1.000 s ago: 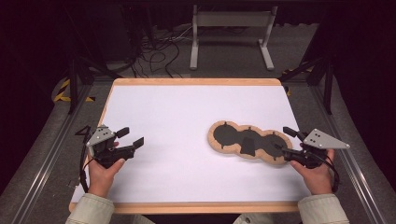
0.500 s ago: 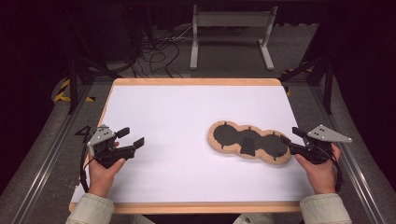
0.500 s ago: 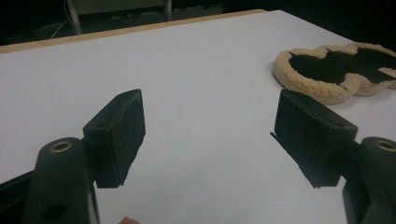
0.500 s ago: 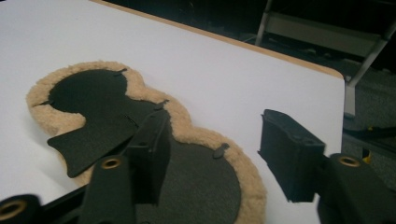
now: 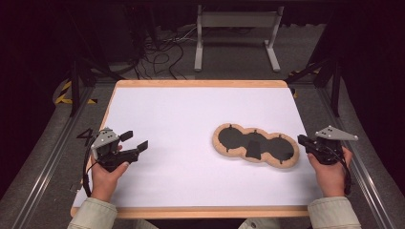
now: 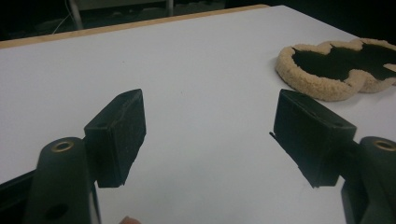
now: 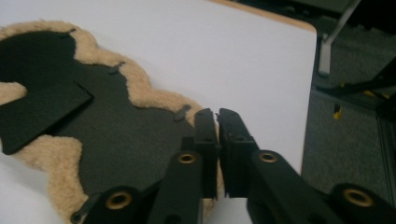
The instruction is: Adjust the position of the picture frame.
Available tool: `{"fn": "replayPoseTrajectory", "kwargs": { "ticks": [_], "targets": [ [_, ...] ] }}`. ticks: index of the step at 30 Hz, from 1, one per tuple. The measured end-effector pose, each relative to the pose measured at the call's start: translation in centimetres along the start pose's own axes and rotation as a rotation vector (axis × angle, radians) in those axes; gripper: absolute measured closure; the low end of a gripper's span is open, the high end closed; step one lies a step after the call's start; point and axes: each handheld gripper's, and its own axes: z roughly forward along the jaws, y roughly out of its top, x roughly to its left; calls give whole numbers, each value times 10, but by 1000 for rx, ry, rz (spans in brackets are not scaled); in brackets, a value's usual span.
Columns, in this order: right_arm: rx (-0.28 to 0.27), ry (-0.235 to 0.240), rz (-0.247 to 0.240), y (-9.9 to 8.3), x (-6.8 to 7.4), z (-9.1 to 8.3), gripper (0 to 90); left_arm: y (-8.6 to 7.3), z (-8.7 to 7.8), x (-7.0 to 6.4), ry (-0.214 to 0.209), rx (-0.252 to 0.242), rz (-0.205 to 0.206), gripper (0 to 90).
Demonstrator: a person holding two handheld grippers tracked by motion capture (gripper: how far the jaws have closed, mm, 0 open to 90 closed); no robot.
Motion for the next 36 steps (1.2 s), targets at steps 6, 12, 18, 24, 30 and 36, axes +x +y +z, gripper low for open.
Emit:
{"fn": "replayPoseTrajectory", "kwargs": {
  "ticks": [6,12,18,24,30,36],
  "targets": [
    [108,-47,24,1,-5,11,900,-1,1,-1,0,8,-3,260],
    [200,-81,29,2,-8,21,900,-2,2,0,5,16,-2,260],
    [304,-82,83,-2,-14,34,900,-3,5,-2,10,32,5,260],
    [362,-54,111,-3,-11,42,900,-4,5,-2,9,35,4,260],
    [369,-85,116,-3,-3,45,900,-4,6,-2,5,38,-3,260],
    [343,-75,101,0,10,52,900,-4,12,-5,-5,52,9,260]
  ]
}}
